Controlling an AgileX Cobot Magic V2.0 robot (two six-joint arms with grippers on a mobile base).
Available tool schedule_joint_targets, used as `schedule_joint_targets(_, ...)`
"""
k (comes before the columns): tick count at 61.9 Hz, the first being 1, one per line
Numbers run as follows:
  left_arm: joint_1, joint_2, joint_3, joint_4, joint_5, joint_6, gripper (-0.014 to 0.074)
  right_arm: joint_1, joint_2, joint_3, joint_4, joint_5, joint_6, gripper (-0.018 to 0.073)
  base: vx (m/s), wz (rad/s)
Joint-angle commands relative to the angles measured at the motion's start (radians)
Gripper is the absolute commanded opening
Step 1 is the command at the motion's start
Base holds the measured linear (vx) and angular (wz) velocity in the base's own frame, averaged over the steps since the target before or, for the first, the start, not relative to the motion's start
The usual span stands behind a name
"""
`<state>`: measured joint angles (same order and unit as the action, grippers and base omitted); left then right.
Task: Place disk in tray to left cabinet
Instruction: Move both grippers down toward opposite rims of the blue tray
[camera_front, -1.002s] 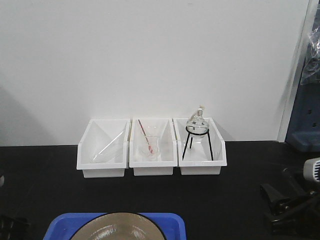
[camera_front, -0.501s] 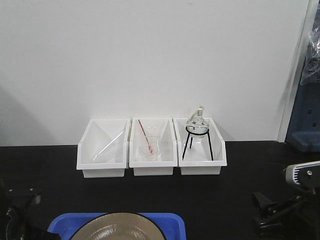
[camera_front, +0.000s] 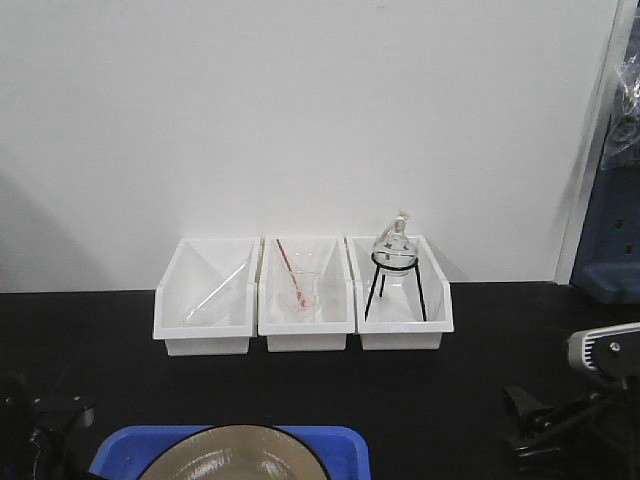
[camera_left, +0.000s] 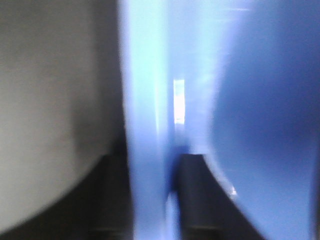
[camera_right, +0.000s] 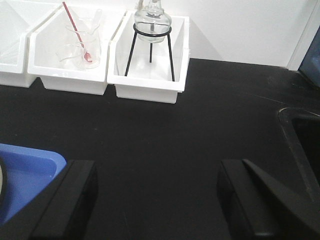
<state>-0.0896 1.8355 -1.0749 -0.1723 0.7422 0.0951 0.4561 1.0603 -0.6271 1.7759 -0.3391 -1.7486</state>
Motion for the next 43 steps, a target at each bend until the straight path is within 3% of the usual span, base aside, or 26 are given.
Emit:
schedule_joint_targets(1, 0.002, -0.045, -0.026, 0.004, -0.027, -0.002, 0.0029, -0.003, -0.011, -0.028, 0.008, 0.005, 0.016, 0.0526, 0.00, 0.00)
schedule_joint_targets(7, 0.002, -0.045, -0.026, 0.004, -0.031, -0.002, -0.0009, -0.003, 0.001, -0.028, 0.008, 0.013, 0.131, 0.0512, 0.00, 0.00)
schedule_joint_targets(15, 0.002, -0.045, -0.026, 0.004, -0.031, -0.002, -0.0007, -0.005, 0.025, -0.028, 0.008, 0.174, 0.424, 0.0485, 0.00, 0.00)
schedule_joint_targets(20, 0.002, -0.045, -0.026, 0.004, -0.030, -0.002, -0.0006, -0.034, 0.053, -0.034, 0.005, 0.446, 0.620, 0.0465, 0.00, 0.00)
schedule_joint_targets(27, 0.002, -0.045, -0.026, 0.004, -0.024, -0.002, -0.0006, -0.132, 0.129, -0.086, -0.096, 0.863, 0.753, 0.0456, 0.00, 0.00)
schedule_joint_targets(31, 0.002, -0.045, -0.026, 0.004, -0.019, -0.002, -0.0006, -0.227, 0.182, -0.158, -0.263, 1.024, 0.803, 0.0456, 0.00, 0.00)
schedule_joint_targets(35, 0.002, -0.045, -0.026, 0.004, -0.015, -0.002, -0.0006, -0.285, 0.216, -0.234, -0.497, 1.047, 0.894, 0.0452, 0.00, 0.00)
schedule_joint_targets(43, 0.002, -0.045, -0.026, 0.002, -0.011, -0.002, -0.0006, -0.342, 0.284, -0.354, -1.046, 1.004, 1.289, 0.0419, 0.00, 0.00)
